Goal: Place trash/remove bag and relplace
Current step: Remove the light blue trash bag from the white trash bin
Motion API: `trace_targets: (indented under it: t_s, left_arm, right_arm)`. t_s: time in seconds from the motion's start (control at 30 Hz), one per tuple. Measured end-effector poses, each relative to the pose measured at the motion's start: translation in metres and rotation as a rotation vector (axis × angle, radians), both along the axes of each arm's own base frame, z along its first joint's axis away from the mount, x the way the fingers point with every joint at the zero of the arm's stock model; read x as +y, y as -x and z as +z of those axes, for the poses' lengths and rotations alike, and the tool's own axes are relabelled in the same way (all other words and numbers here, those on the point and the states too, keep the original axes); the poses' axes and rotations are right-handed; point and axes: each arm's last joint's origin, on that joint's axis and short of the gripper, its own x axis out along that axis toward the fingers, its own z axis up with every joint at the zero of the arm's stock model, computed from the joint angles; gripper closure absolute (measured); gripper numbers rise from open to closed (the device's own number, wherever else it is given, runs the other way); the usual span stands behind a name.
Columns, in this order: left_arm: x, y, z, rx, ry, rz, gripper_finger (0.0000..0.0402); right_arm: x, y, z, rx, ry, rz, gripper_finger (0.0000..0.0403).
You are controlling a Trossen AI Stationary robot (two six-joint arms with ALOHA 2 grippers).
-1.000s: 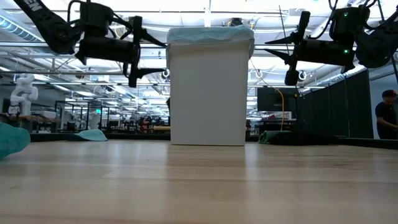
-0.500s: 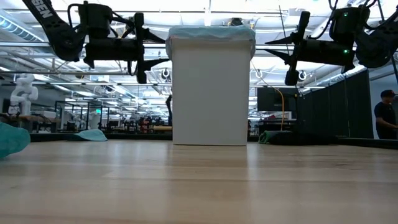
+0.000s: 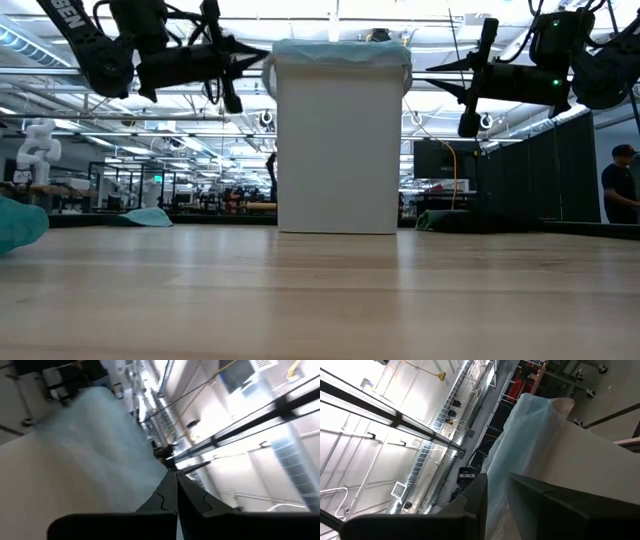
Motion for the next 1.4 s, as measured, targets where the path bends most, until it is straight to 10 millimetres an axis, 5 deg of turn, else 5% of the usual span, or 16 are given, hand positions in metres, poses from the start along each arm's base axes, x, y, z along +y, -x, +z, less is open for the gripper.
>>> trace_targets:
  t_s: [0.37, 0.57, 0.9, 1.07, 1.4]
  left_arm:
    - [0.003, -0.011, 0.04, -0.061, -0.152, -0.111, 0.0401]
    - [0.01, -0.012, 0.013, 0.139, -0.075, -0.103, 0.0401]
    - [0.024, 0.012, -0.008, 0.318, -0.046, -0.029, 0.0401]
    - [0.026, 0.018, -0.037, 0.575, 0.071, -0.06, 0.0401]
    - [0.02, 0.007, -0.027, 0.541, -0.006, -0.103, 0.0401]
  right_arm:
    - [-0.003, -0.002, -0.014, 0.121, -0.069, -0.011, 0.0339]
    - [0.003, -0.009, -0.029, 0.249, -0.143, 0.013, 0.0363]
    - [0.0, -0.028, -0.011, 0.272, -0.093, 0.028, 0.0401]
    - [-0.006, -0.041, -0.002, 0.293, -0.057, 0.05, 0.0402]
    - [-0.008, -0.049, 0.002, 0.29, -0.047, 0.082, 0.0402]
